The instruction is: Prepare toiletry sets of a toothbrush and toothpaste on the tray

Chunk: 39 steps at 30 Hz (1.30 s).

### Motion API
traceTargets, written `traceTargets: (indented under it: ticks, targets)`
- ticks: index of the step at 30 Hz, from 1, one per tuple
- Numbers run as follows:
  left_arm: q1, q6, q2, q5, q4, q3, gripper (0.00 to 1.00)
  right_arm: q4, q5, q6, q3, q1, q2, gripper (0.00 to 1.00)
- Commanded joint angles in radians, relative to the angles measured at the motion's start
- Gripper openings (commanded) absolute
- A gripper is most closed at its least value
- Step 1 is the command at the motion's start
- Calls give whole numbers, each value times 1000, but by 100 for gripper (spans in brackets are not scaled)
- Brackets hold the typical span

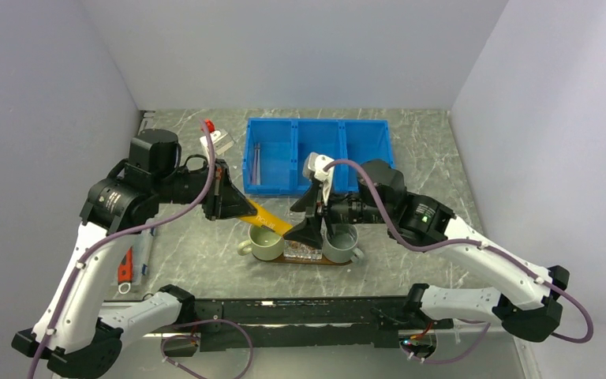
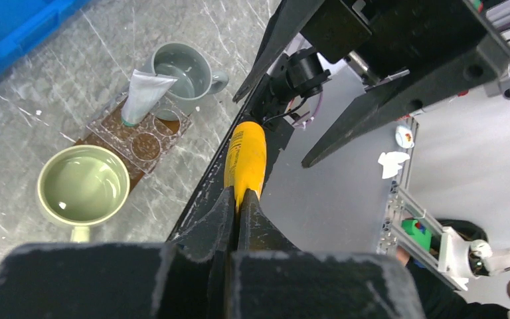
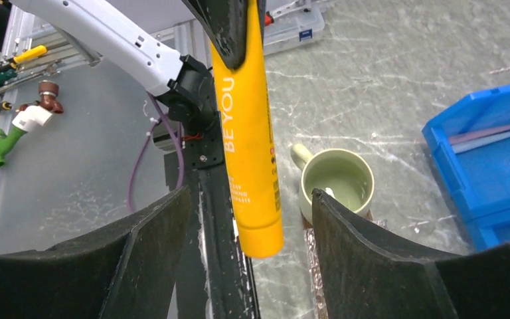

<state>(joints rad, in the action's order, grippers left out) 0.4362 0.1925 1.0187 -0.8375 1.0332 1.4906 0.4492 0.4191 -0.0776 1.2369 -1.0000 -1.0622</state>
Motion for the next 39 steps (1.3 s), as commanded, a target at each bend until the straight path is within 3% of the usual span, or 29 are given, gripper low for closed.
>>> traceTargets:
  ticks: [1,11,15,22,29,34,39]
  targets:
    - [-1,98,-4,-2,-51,-2,0,-105,-79,90,36,-67,-20,69]
    - [-2,182,10,3,-76,-4,0,-75,-426,232,52,-276,-108,71]
    - [-4,195,9,-6,-81,0,0,-81,-572,247,41,-325,-121,67]
    - [-4,199,3,-22,-88,4,0,-85,-677,243,35,-354,-121,36]
    - [-5,216,-2,-44,-113,-4,0,-89,-698,235,24,-359,-106,25]
    - [-14,252,-19,-81,-178,-37,23,-90,-716,224,22,-359,-97,19]
    - [-23,279,-28,-110,-226,-65,35,-93,-728,216,20,-360,-84,17]
